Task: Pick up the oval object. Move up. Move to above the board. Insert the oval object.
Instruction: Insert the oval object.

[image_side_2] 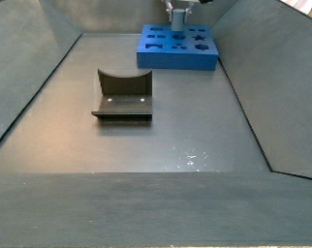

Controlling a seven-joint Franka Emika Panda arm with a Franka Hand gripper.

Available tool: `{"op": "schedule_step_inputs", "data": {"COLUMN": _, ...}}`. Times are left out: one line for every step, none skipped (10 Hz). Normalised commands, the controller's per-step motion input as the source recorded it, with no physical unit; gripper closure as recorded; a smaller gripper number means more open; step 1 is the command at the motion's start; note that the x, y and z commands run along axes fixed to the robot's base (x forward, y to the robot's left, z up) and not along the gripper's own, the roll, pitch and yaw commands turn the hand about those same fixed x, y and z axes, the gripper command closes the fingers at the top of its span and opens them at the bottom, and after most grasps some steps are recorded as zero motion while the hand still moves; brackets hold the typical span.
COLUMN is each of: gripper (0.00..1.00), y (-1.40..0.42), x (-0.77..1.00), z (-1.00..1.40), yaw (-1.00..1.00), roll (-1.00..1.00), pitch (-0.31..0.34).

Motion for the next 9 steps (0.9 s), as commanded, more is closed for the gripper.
{"op": "schedule_step_inputs", "data": {"gripper": 1.0, "y": -0.17, "x": -0.28, "z": -0.72, "yaw": 0.04, "roll": 0.1, "pitch": -0.289}}
{"op": "schedule_step_inputs", "data": {"gripper": 1.0, "y": -0.22, "x": -0.2, "z": -0.65, "yaw": 0.13, "roll": 0.11, "pitch": -0.31}}
{"op": "schedule_step_inputs", "data": {"gripper": 1.0, "y": -0.33, "x": -0.09, "z": -0.59, "yaw": 0.07, "roll": 0.1, "pitch": -0.34}}
{"op": "schedule_step_inputs", "data": {"gripper": 1.0, "y": -0.37, "x": 0.01, "z": -0.61, "yaw": 0.0, "roll": 0.09, "pitch": -0.321}}
{"op": "schedule_step_inputs", "data": {"gripper": 1.0, "y": -0.03, "x": 0.02, "z": 0.0, "yaw": -0.07, "roll": 0.0, "pitch": -0.037}}
{"op": "schedule_step_inputs", "data": {"gripper": 1.0, "y": 0.0, "x": 0.0, "z": 0.0, "yaw": 0.0, "roll": 0.0, "pitch": -0.01}}
{"op": "schedule_step_inputs", "data": {"gripper": 1.0, "y": -0.09, "x": 0.19, "z": -0.49, "yaw": 0.0, "roll": 0.05, "pitch": -0.086}}
{"op": "schedule_step_inputs", "data": {"gripper": 1.0, "y": 0.33, "x": 0.73, "z": -0.65, "yaw": 0.13, "roll": 0.05, "pitch": -0.07}}
{"op": "schedule_step_inputs", "data": {"gripper": 1.0, "y": 0.01, "x": 0.55, "z": -0.51, "yaw": 0.22, "roll": 0.09, "pitch": -0.044}}
